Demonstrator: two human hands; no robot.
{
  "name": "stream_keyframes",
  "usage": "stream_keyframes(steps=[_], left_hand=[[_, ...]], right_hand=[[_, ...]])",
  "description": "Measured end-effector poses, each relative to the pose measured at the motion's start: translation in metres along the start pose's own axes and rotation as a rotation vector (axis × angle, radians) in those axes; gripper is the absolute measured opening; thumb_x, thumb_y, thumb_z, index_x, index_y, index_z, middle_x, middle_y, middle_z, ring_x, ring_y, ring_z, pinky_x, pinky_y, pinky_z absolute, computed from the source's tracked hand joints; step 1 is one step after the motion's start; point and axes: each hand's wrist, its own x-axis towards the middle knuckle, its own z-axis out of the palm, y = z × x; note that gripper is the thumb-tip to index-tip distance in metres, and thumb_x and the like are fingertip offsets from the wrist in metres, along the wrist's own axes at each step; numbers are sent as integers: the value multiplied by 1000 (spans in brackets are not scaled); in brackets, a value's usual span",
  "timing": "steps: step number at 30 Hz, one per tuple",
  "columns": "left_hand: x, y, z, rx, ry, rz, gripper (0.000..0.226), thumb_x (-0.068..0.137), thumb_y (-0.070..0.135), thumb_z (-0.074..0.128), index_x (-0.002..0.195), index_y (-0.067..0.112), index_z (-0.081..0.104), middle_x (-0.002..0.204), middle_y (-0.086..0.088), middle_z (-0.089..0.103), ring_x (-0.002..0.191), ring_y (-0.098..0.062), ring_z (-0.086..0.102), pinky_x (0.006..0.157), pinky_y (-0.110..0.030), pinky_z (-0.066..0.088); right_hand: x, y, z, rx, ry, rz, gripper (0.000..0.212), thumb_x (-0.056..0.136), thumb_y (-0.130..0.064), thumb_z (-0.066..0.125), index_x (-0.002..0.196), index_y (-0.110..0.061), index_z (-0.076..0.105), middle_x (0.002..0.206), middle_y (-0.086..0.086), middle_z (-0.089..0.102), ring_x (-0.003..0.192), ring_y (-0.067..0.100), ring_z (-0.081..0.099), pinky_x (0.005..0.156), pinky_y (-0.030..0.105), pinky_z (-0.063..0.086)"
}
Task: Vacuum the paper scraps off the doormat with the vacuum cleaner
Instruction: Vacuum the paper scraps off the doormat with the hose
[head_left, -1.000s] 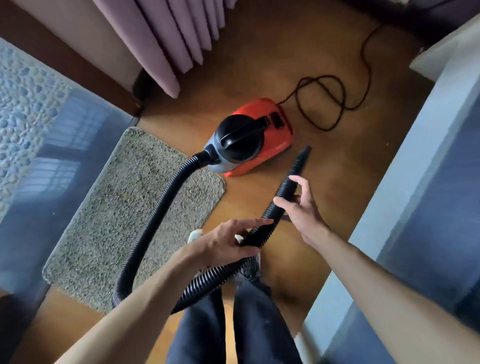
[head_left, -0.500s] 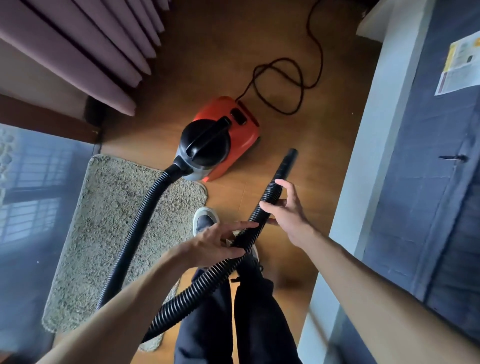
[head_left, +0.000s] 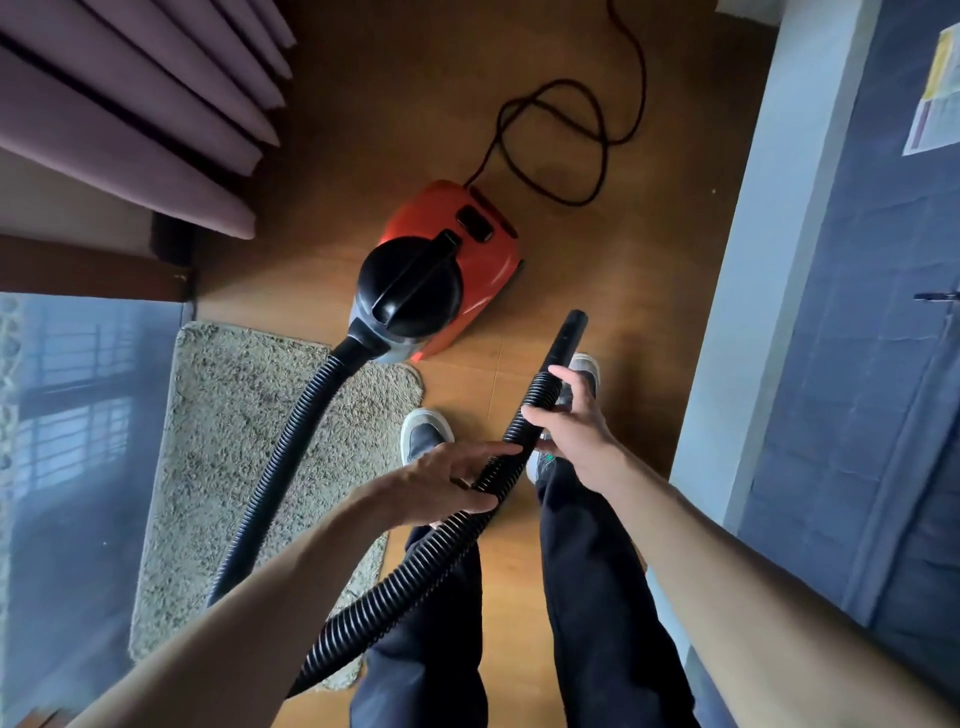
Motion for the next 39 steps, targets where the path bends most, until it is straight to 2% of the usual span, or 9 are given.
stream_keyframes(steps=[6,10,14,18,21,25,31,35,39], left_hand=[[15,22,-9,-7,-29,-65,74,92,13,67,134,68,39,143,8,46,132,-9,44,105,-35,46],[39,36,-11,13,-6,-103,73,93,14,67,136,64,36,139,3,50,124,-17,56,95,-32,53],[65,44,-13,0,33,-112,73,92,16,69,130,69,37,137,0,53,123,-23,58,98,-38,54],[87,48,-17,-18,51,-118,72,92,18,69,135,66,38,130,-3,53,106,-24,65,91,-37,58],[94,48,-23,-41,53,-121,70,92,17,69,130,67,37,122,0,53,99,-20,65,87,-31,58],[95,46,-26,-47,58,-121,69,93,18,68,134,63,37,118,3,51,106,-24,64,89,-35,58],[95,43,-26,-85,55,-105,75,91,14,70,119,74,36,122,4,53,111,-20,63,93,-36,57],[91,45,-26,-45,36,-132,74,92,16,69,128,71,36,133,-1,52,112,-16,59,95,-37,56],[84,50,-24,-48,11,-168,72,93,14,68,139,61,39,118,9,56,98,-18,66,87,-38,59]], right_hand=[[24,-30,-4,-160,-38,28,62,86,-3,67,136,-27,40,111,1,52,92,18,62,78,38,61],[58,-59,-5,-971,-28,-205,83,81,-14,68,150,-25,23,137,9,35,118,29,47,93,35,46],[93,-101,16,-1291,-89,-359,100,80,-6,65,157,-19,2,159,11,13,141,33,29,112,45,36],[124,-129,46,-1359,-146,-450,98,84,-5,60,157,-14,-5,166,7,-5,152,28,2,121,52,18],[138,-134,60,-1415,-172,-464,97,87,-11,60,156,-12,-8,165,5,-14,153,25,-4,122,50,12],[149,-133,64,-1474,-197,-418,97,90,-20,60,156,-11,-10,164,5,-18,152,23,-12,122,54,7],[152,-133,71,-1603,-147,-369,92,92,-31,51,156,-12,-12,163,4,-20,152,26,-11,119,61,0],[151,-143,72,-1608,-163,-331,90,92,-29,50,156,-12,-11,164,2,-19,152,26,-5,119,61,-1],[152,-152,72,-1609,-186,-323,87,92,-28,49,157,-13,-7,165,1,-15,152,26,-3,119,61,-2]])
